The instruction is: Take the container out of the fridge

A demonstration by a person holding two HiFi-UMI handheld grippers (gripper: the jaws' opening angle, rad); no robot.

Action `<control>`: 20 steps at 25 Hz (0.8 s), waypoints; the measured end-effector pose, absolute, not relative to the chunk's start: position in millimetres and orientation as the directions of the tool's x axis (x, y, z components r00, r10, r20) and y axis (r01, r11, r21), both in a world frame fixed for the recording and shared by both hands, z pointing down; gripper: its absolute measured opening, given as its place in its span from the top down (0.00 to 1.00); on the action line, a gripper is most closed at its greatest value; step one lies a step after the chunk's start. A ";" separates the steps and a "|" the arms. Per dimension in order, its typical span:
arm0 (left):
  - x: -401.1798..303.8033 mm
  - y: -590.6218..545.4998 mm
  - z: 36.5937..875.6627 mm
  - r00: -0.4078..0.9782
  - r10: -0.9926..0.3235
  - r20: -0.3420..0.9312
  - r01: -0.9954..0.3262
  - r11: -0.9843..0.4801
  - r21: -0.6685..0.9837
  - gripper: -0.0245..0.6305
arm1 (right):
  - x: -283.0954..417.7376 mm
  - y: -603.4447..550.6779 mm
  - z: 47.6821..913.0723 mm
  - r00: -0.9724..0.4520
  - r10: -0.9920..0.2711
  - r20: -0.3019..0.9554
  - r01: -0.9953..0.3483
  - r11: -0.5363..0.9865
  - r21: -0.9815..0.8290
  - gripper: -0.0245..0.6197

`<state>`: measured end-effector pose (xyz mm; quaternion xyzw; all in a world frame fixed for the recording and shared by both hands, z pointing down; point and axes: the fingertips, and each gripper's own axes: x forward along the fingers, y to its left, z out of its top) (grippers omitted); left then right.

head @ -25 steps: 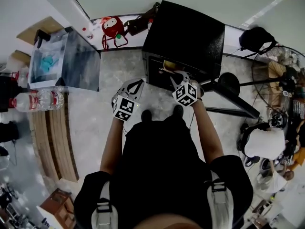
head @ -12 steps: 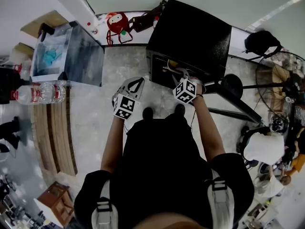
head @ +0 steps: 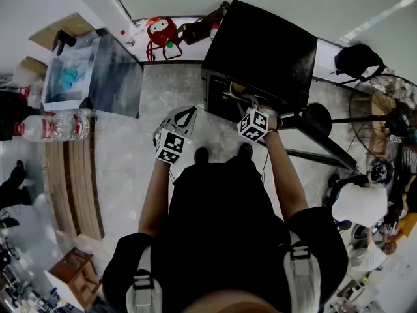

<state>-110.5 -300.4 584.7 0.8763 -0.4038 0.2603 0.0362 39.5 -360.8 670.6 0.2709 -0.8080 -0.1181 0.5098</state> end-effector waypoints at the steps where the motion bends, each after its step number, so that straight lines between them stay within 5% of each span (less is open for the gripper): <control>1: -111.0 -300.2 583.7 0.540 -0.689 0.484 -0.726 -0.672 -0.148 0.93 | 39.1 -360.5 670.1 -0.332 -0.560 0.759 -0.316 0.824 0.469 0.90; 20: -127.7 -288.2 581.2 0.577 -0.668 0.470 -0.694 -0.705 -0.150 0.93 | 24.8 -343.7 665.6 -0.284 -0.591 0.755 -0.328 0.800 0.503 0.91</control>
